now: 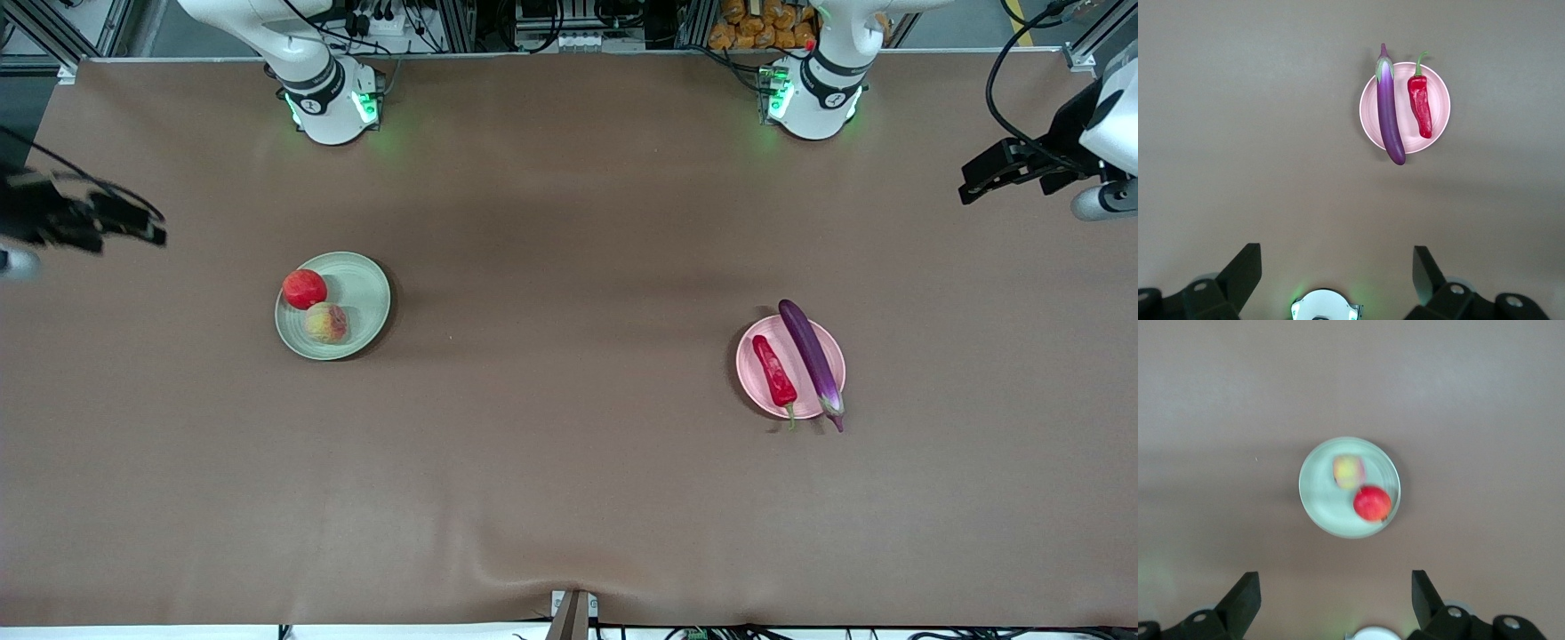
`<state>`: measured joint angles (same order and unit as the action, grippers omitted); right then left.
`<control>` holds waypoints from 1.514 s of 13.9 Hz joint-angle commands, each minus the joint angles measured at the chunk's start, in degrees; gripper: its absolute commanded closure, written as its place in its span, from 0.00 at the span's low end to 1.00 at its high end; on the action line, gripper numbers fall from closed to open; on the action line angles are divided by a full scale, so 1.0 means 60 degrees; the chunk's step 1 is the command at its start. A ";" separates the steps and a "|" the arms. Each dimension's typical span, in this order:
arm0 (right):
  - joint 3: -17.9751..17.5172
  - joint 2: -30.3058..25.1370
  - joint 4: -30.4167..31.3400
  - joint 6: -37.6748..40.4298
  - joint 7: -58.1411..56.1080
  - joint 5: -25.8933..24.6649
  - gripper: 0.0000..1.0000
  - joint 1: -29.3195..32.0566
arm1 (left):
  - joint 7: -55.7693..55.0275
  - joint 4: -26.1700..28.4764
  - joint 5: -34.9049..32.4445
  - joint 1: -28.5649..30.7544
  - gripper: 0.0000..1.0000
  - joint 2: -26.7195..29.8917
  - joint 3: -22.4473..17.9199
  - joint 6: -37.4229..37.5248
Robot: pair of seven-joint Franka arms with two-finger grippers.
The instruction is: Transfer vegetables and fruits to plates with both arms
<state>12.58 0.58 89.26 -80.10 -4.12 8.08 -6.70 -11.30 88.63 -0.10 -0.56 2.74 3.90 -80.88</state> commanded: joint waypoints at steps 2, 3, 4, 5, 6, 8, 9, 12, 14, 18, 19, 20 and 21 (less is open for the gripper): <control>-0.0587 -0.0183 -0.0550 0.0782 0.0687 -0.0921 0.00 0.0340 | -0.0006 0.0198 0.0221 0.0064 0.00 0.0289 0.0024 0.0120; -0.0602 -0.0184 -0.0550 0.0753 0.0629 -0.0950 0.00 0.0384 | -0.0006 0.0285 0.0236 0.0064 0.00 0.0348 0.0038 0.0106; -0.0631 -0.0184 -0.0550 0.0723 0.0599 -0.1255 0.00 0.0385 | -0.0006 0.0475 0.0236 0.0064 0.00 0.0421 0.0039 0.0062; -0.0646 -0.0184 -0.0550 0.0709 0.0555 -0.1476 0.00 0.0385 | -0.0006 0.0622 0.0221 0.0064 0.00 0.0509 0.0039 -0.0025; -0.0632 -0.0213 -0.0550 0.0679 0.0540 -0.1492 0.00 0.0399 | -0.0020 0.0623 0.0236 0.0064 0.00 0.0509 0.0068 -0.0084; -0.0631 -0.0214 -0.0550 0.0621 0.0307 -0.1522 0.00 0.0399 | -0.0079 0.0551 0.0236 0.0006 0.00 0.0437 0.0112 -0.0143; -0.0617 -0.0214 -0.0535 0.0577 0.0248 -0.1507 0.00 0.0399 | -0.0065 0.0405 0.0192 -0.0009 0.00 0.0364 0.0112 -0.0144; -0.0617 -0.0228 -0.0492 0.0475 0.0203 -0.1493 0.00 0.0385 | -0.0064 0.0185 0.0221 -0.0024 0.00 0.0246 0.0112 -0.0114; -0.0631 -0.0228 -0.0462 0.0343 0.0189 -0.1493 0.00 0.0370 | -0.0021 -0.0356 0.0163 -0.0024 0.00 -0.0104 0.0112 -0.0071; -0.0617 -0.0228 -0.0433 0.0211 -0.0031 -0.1493 0.00 0.0370 | -0.0020 -0.0402 0.0148 -0.0053 0.00 -0.0120 0.0112 -0.0056; -0.0617 -0.0228 -0.0433 0.0210 -0.0060 -0.1493 0.00 0.0370 | -0.0021 -0.0402 0.0148 -0.0067 0.00 -0.0120 0.0112 -0.0056; -0.0617 -0.0228 -0.0433 0.0210 -0.0061 -0.1493 0.00 0.0370 | -0.0035 -0.0388 0.0177 -0.0053 0.00 -0.0120 0.0112 -0.0056; -0.0617 -0.0214 -0.0433 0.0225 -0.0061 -0.1493 0.00 0.0370 | -0.0021 -0.0388 0.0192 -0.0053 0.00 -0.0120 0.0112 -0.0041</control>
<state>10.14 -0.47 86.50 -78.52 -3.59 0.25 -5.84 -11.33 87.71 0.02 -0.79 2.62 4.57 -81.74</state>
